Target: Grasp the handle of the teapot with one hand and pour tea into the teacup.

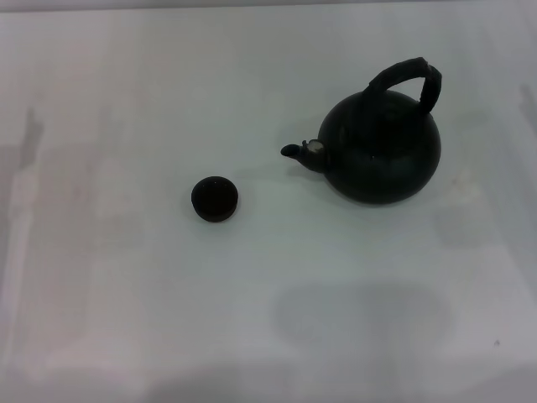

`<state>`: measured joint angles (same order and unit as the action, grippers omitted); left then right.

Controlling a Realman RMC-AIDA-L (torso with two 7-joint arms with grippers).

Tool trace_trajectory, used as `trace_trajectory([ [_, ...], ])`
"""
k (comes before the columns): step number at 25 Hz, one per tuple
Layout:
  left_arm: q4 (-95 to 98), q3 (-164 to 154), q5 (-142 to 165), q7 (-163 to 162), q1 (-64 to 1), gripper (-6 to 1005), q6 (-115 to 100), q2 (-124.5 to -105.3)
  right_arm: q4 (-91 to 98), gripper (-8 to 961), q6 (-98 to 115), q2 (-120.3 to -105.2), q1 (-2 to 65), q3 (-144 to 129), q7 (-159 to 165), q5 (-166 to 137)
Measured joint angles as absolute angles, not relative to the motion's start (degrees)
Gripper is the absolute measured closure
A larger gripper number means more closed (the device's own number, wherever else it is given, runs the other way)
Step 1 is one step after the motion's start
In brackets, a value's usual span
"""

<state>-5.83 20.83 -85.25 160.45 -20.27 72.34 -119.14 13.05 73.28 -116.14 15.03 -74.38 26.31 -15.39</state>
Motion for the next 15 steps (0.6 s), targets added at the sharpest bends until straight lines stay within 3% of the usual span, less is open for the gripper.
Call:
trace_trajectory([
  [15,-6.65,20.98,-85.25,160.11,-20.08,137,69.86,-119.18,9.54,108,73.42,-116.19,15.36,-74.53,26.72,-11.55],
])
